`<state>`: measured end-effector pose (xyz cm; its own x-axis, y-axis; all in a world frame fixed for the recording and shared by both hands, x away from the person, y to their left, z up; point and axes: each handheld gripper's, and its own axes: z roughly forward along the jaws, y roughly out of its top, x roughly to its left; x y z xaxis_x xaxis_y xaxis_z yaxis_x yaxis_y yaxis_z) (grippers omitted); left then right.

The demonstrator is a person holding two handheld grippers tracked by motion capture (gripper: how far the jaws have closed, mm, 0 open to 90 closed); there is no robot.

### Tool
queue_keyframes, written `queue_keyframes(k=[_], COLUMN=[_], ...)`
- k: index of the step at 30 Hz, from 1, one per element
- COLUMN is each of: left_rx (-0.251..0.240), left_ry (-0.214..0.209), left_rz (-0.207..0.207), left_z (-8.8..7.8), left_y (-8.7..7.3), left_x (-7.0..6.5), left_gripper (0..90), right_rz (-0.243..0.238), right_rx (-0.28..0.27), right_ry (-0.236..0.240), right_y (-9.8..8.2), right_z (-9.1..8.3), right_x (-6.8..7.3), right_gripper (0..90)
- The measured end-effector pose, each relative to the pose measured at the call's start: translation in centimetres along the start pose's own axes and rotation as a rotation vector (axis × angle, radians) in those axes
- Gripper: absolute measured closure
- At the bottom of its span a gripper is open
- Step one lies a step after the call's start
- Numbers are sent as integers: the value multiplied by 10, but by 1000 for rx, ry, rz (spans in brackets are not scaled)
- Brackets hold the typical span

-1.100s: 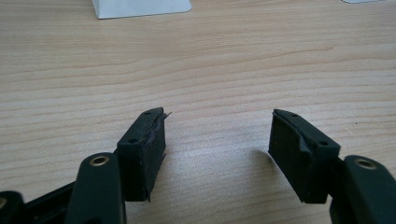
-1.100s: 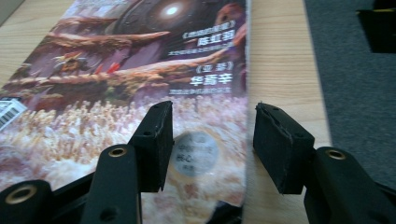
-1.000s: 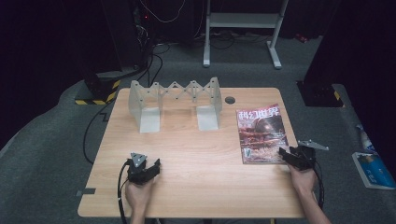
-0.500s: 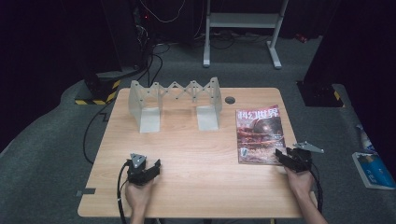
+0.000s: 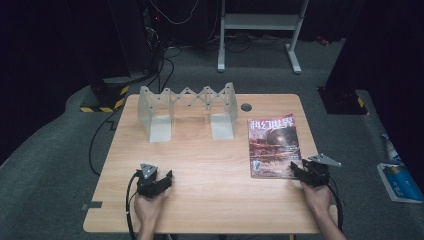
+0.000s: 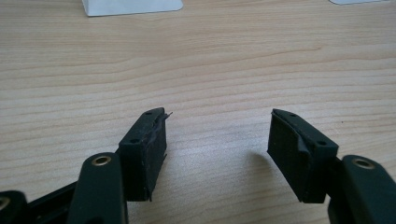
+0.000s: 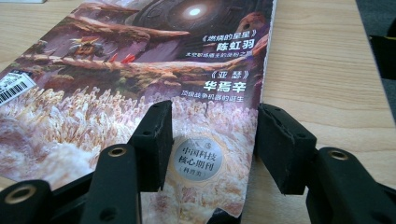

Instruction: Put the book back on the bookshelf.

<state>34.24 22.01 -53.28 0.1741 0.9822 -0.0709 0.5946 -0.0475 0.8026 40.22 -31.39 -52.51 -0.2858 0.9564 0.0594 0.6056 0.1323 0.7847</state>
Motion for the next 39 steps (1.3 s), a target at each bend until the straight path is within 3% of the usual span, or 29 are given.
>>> queue_keyframes(k=[8,16,23,27,31,39], left_rx=[7,5,-9,-15,-24,-3], left_ry=[-7,-60,-111,-138,-167,-205], left_rz=[24,0,51,53,44,90], left_z=[1,2,3,5,6,14], left_y=[2,6,26,36,41,50], left_x=[-4,-9,-30,-38,-45,-65], left_gripper=[372,386,387,387,387,387], right_rz=[4,7,11,7,5,-5], right_rx=[-1,-17,-21,-18,-19,-22], right_ry=[16,13,21,31,33,40], right_y=[-1,-4,-5,-5,-6,-6], right_z=[0,0,0,-1,0,-1], right_x=[6,13,16,16,16,17], right_gripper=[469,470,469,470,470,470])
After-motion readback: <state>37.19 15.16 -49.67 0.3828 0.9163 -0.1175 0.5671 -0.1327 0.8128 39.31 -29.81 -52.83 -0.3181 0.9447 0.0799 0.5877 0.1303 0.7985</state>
